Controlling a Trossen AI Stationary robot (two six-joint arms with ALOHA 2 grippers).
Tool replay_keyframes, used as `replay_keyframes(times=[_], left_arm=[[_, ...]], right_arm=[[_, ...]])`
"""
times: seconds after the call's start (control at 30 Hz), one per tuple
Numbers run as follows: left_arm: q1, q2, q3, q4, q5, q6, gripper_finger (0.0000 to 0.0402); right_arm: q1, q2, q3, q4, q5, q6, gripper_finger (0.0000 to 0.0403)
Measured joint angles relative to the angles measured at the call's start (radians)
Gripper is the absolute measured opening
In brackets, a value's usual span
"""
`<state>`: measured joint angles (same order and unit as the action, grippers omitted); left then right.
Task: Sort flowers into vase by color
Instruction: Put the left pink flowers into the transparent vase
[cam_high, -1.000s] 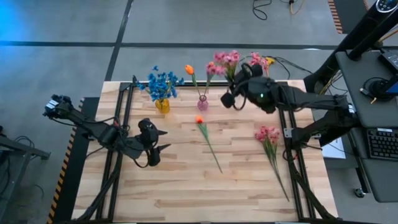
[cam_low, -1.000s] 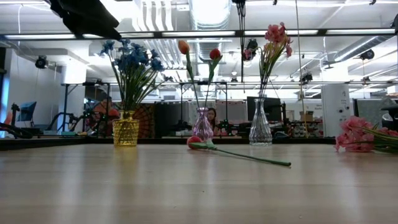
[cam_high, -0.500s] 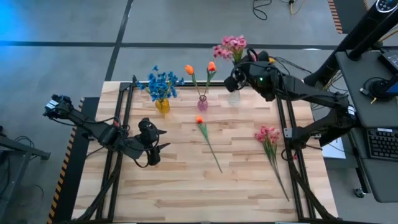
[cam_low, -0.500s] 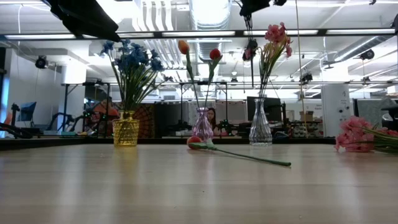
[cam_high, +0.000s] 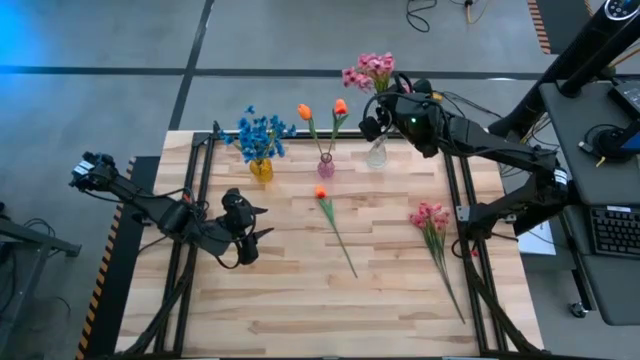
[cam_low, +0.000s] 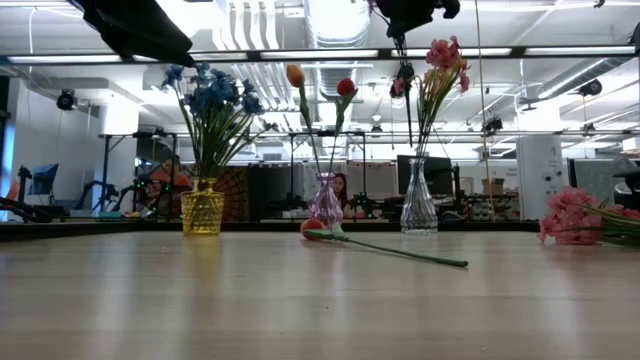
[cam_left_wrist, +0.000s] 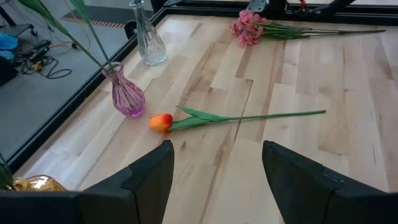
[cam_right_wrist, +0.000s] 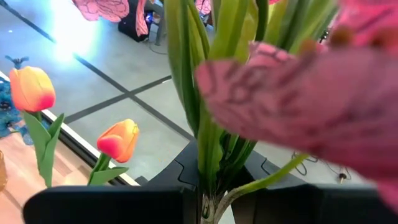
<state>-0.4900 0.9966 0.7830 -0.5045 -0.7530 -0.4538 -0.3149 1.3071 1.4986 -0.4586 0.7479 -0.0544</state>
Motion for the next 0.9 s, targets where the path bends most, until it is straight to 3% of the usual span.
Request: replay_keyframes(times=[0.9], left_arm=[[0.000, 0.000, 0.000, -0.013, -0.001, 0.000, 0.0226]], right_arm=[[-0.009, 0.035, -0.002, -0.015, -0.017, 0.021, 0.0043]])
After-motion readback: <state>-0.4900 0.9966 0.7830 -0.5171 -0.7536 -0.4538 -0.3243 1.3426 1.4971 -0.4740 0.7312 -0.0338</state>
